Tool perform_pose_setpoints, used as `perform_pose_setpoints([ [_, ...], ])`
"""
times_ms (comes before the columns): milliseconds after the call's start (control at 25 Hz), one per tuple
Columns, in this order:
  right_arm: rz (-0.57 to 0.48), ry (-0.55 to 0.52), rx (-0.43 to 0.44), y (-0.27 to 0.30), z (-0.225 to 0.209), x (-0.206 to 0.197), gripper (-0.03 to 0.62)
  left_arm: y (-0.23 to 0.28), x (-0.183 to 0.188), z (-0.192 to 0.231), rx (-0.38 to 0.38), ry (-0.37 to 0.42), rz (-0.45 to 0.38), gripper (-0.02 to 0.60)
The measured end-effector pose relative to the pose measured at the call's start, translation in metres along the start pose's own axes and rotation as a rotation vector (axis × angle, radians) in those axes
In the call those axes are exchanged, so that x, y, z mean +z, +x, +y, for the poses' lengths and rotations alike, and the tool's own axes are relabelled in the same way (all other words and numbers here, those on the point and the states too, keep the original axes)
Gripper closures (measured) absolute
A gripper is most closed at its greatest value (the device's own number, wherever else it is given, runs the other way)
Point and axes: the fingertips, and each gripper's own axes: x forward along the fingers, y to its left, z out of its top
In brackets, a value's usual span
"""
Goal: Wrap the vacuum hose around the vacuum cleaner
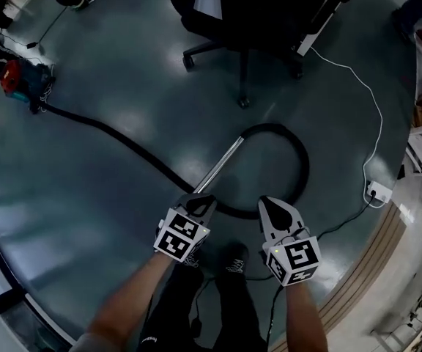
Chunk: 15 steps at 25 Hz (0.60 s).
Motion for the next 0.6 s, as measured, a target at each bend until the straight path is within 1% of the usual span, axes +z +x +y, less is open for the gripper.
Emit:
perform_pose_setpoints([
  [160, 0.056, -0.007, 0.012, 0.044, -0.01, -0.063, 0.592, 0.044, -0.063, 0.03, 0.013, -0.014, 0.06, 0.574],
  [360, 0.085, -0.027, 0.03, 0.097, -0.016, -0.135, 0.591, 0.097, -0.151, 0.076, 0.036, -0.025, 0.147, 0.571],
  [440, 0.09, -0.029, 0.033, 0.115, -0.02, -0.161, 0.584, 0.117, -0.179, 0.095, 0.053, -0.028, 0.163, 0.541],
  [480, 0.093, -0.028, 0.038, 0.124, -0.022, -0.173, 0.568, 0.128, -0.193, 0.104, 0.061, -0.033, 0.176, 0.538],
  [600, 0.106, -0.029, 0.061, 0.146, -0.025, -0.208, 0.568, 0.158, -0.231, 0.117, 0.064, -0.038, 0.22, 0.51],
])
